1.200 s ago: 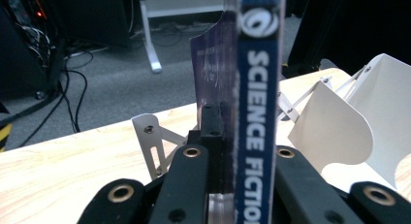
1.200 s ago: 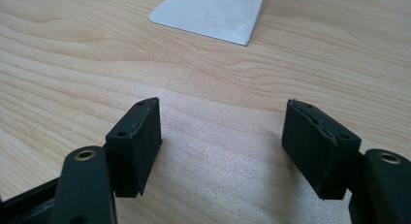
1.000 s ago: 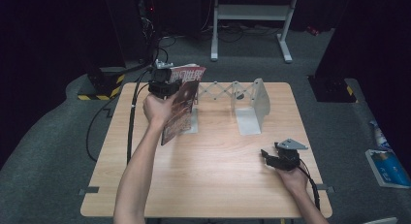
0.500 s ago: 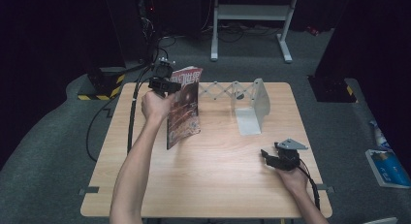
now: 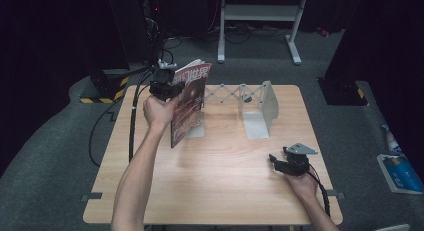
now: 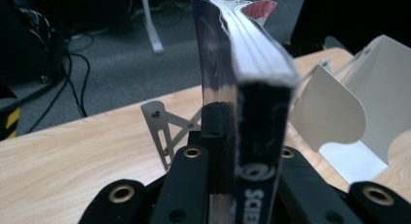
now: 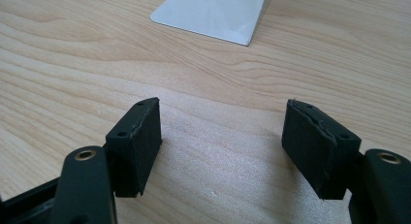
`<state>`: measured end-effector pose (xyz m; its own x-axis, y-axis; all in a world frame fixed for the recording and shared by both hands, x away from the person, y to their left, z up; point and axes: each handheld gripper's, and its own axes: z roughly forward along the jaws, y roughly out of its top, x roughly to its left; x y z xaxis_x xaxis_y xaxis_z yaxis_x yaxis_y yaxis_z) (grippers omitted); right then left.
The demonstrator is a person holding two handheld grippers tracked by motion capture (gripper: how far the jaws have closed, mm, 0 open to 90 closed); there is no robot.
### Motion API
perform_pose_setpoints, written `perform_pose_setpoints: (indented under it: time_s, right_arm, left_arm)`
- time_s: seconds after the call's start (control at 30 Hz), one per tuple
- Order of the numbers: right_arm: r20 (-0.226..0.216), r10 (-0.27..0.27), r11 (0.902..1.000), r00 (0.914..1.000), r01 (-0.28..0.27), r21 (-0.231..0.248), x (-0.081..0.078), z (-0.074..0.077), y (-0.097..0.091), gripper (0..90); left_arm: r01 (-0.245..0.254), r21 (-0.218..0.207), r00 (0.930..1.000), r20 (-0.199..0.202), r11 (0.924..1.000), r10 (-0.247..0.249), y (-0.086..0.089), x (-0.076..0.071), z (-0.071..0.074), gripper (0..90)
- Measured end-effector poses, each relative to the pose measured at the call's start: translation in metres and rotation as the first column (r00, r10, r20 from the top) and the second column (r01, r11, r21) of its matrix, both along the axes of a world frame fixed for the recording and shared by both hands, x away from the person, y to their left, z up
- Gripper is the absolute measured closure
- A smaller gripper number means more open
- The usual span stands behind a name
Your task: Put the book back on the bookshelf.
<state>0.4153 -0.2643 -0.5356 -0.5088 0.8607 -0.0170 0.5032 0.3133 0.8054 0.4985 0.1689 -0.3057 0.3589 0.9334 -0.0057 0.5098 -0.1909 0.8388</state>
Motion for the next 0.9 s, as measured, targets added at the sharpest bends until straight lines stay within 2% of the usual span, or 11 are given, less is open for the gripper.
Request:
perform_pose_setpoints:
  time_s: [0.2, 0.3, 0.37, 0.4, 0.53, 0.63, 0.77, 0.9]
  right_arm:
    - [0.001, 0.000, 1.0000, 1.0000, 0.000, 0.000, 0.000, 0.000, 0.000, 30.6]
    - [0.001, -0.001, 1.0000, 1.0000, 0.001, 0.000, 0.000, 0.000, 0.000, 30.6]
    - [0.000, -0.001, 1.0000, 1.0000, 0.001, 0.000, 0.000, 0.000, 0.000, 30.6]
    - [-0.001, -0.002, 1.0000, 1.0000, 0.002, 0.001, 0.000, 0.000, 0.000, 30.6]
    - [0.002, 0.000, 1.0000, 1.0000, 0.000, -0.001, 0.000, 0.000, 0.000, 30.6]
    - [0.001, 0.000, 1.0000, 1.0000, 0.000, -0.001, 0.000, 0.000, 0.000, 30.6]
    - [-0.001, 0.000, 1.0000, 1.0000, 0.000, 0.000, 0.000, 0.000, 0.000, 30.6]
    - [-0.001, -0.001, 1.0000, 1.0000, 0.001, 0.000, 0.000, 0.000, 0.000, 30.6]
  left_arm:
    - [-0.024, -0.044, 0.9990, 0.038, 0.9987, 0.025, -0.003, -0.001, -0.012, 83.9]
    - [-0.025, -0.055, 0.9975, 0.065, 0.9982, 0.029, -0.004, -0.004, -0.019, 83.9]
    - [-0.022, -0.054, 0.9972, 0.070, 0.9983, 0.026, -0.005, -0.005, -0.022, 83.8]
    - [-0.025, -0.059, 0.9975, 0.065, 0.9980, 0.028, -0.005, -0.006, -0.023, 83.6]
    - [-0.014, -0.001, 0.9995, 0.027, 0.9999, 0.014, -0.006, -0.007, -0.024, 82.8]
    - [-0.008, 0.017, 0.9999, -0.007, 0.9998, 0.008, -0.004, -0.007, -0.024, 82.3]
    - [-0.011, 0.019, 0.9978, -0.065, 0.9998, 0.012, -0.001, -0.005, -0.022, 81.9]
    - [-0.009, 0.018, 0.9924, -0.123, 0.9998, 0.011, 0.002, -0.004, -0.021, 82.0]
